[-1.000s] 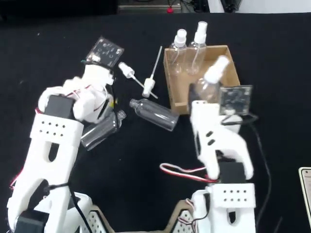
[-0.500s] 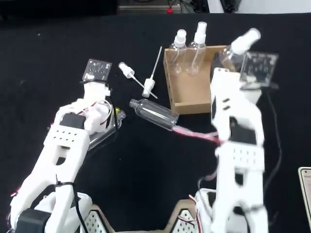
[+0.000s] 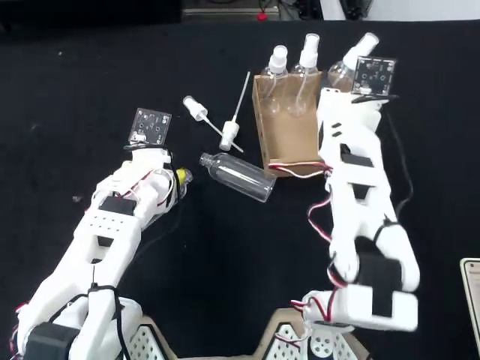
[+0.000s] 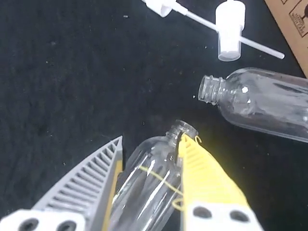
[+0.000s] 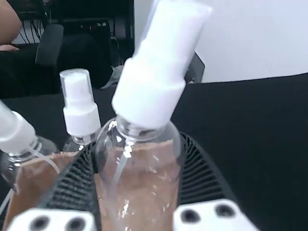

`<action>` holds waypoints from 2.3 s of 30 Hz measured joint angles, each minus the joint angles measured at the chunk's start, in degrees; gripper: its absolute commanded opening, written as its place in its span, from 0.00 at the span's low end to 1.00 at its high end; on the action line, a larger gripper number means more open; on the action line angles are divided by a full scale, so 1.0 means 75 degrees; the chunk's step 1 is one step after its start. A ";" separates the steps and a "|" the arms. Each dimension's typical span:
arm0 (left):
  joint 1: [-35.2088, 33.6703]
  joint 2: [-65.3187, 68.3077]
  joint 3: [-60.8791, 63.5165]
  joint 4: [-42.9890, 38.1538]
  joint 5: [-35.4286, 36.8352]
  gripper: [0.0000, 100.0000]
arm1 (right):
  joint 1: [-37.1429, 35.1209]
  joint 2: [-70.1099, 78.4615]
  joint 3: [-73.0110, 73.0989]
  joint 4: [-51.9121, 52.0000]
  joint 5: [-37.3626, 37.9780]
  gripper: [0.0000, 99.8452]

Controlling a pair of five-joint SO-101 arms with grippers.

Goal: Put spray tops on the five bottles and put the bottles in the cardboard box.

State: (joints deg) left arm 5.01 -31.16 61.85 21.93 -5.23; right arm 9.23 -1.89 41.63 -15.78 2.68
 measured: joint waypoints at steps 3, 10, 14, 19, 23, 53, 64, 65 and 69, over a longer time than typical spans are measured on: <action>0.0000 0.0000 0.0000 -0.0023 0.0000 0.18 | 0.0023 0.0410 0.0000 -0.0457 0.0000 0.01; 0.0000 0.0000 0.0000 -0.0023 0.0000 0.18 | 0.0211 0.1465 0.0000 -0.2028 0.0000 0.01; 0.0000 0.0000 0.0000 -0.0023 0.0000 0.18 | 0.0211 0.2063 -0.0094 -0.2673 0.0000 0.01; 0.0000 0.0000 0.0000 -0.0023 0.0000 0.18 | 0.0211 0.2801 -0.0797 -0.2813 0.0000 0.01; 0.0000 0.0000 0.0000 -0.0023 0.0000 0.18 | 0.0211 0.3388 -0.1336 -0.2825 0.0000 0.01; 0.0000 0.0000 0.0000 -0.0023 0.0000 0.18 | 0.0211 0.5075 -0.3001 -0.2837 0.0000 0.01; 0.0000 0.0000 0.0000 -0.0023 0.0000 0.18 | 0.0211 0.5204 -0.3165 -0.2837 0.0000 0.01; 0.0000 0.0000 0.0000 -0.0023 0.0000 0.18 | 0.0211 0.5204 -0.3165 -0.2837 0.0000 0.01; 0.0000 0.0000 0.0000 -0.0023 0.0000 0.18 | 0.0211 0.5204 -0.3165 -0.2837 0.0000 0.01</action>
State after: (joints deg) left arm 5.01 -31.16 61.85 21.76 -5.23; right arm 10.81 37.14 17.89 -37.05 2.68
